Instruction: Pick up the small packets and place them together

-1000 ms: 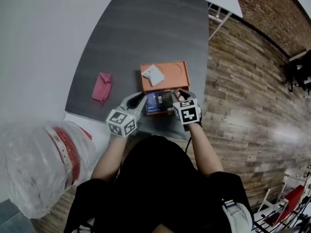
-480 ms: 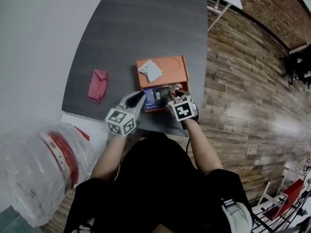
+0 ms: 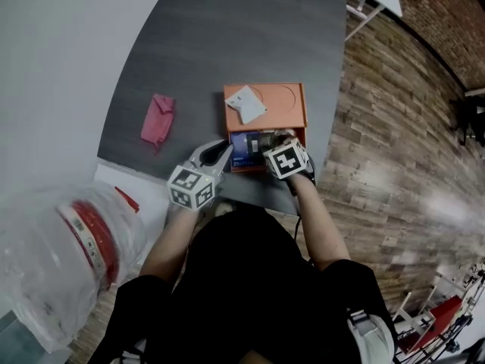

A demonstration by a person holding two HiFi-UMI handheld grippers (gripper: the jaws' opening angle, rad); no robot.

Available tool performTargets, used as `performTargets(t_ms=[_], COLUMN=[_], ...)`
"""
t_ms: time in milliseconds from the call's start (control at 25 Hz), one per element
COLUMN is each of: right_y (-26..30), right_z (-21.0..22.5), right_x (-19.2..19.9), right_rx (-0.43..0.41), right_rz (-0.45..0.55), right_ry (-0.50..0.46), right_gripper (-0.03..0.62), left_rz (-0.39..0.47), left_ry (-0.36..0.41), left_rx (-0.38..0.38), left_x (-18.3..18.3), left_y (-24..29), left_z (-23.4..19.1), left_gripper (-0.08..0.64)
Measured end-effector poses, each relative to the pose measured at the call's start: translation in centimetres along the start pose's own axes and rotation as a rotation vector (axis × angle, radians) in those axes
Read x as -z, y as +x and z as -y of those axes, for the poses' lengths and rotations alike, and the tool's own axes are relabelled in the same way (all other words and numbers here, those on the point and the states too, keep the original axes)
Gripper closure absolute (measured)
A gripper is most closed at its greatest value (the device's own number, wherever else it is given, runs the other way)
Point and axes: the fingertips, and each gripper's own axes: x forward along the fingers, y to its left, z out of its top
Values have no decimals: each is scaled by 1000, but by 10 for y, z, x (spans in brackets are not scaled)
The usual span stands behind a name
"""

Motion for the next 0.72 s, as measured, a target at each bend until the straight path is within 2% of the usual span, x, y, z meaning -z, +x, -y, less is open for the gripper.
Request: performTargets(t_ms=[280,400,640,720], right_y=[4,2,-10,-14], right_z=[-2,-2,-1,-2], right_x=[5,2,2,-2], right_rx=[-8,-10,14,14], right_rz=[-29,-14,28,56], right_ry=[2,2,16,15], right_gripper=[373,418,550,568], left_rz=[3,3,7,6], left_ry=[-22,-24,-26,-24], left_rx=[-8,-9,-6,-4], left_x=[4,5,4,3], left_y=[3,4,5,4], left_z=[-5,-6,-7,-6], left_gripper=[512,511,511,512])
